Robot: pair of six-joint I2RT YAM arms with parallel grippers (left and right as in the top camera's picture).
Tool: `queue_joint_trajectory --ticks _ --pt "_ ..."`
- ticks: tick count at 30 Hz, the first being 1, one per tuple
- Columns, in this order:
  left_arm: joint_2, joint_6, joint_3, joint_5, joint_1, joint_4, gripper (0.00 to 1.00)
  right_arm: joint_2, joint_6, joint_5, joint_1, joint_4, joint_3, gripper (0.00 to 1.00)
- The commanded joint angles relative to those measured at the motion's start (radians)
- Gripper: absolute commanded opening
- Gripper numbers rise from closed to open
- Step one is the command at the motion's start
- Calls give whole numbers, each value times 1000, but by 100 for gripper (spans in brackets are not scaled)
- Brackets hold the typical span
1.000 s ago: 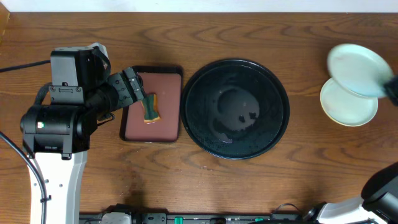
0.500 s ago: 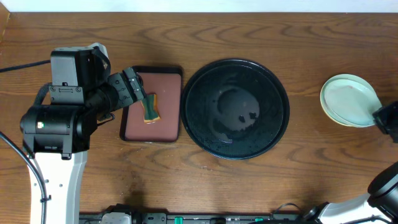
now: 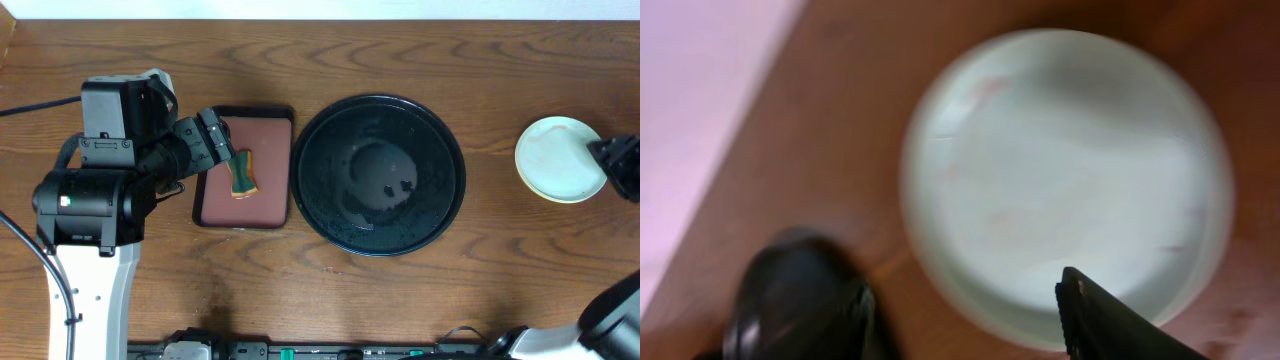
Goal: Clean dirty plates on tray and stack at the side
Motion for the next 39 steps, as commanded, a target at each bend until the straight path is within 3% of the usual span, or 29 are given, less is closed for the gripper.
queue_joint_trajectory --ticks 1,7,8,9,16,20,28,33,39 --pt "0 10 10 10 4 -3 90 -175 -42 -114 90 -34 16 59" --pt "0 10 10 10 4 -3 90 -453 -78 -88 352 -98 16 61" --pt "0 10 10 10 4 -3 89 -491 -78 -66 399 -101 16 68" --pt "0 10 10 10 4 -3 89 -527 -78 -42 444 -107 16 99" --pt "0 10 10 10 4 -3 89 -697 -78 -1 645 -192 16 99" --pt "0 10 10 10 4 -3 89 -754 -92 15 663 -310 16 99" --pt "0 10 10 10 4 -3 89 -869 -282 159 673 -480 14 99" --pt "0 10 10 10 4 -3 90 -959 -314 304 678 -396 -52 99" --pt "0 10 10 10 4 -3 90 -1156 -321 351 673 -105 -347 99"
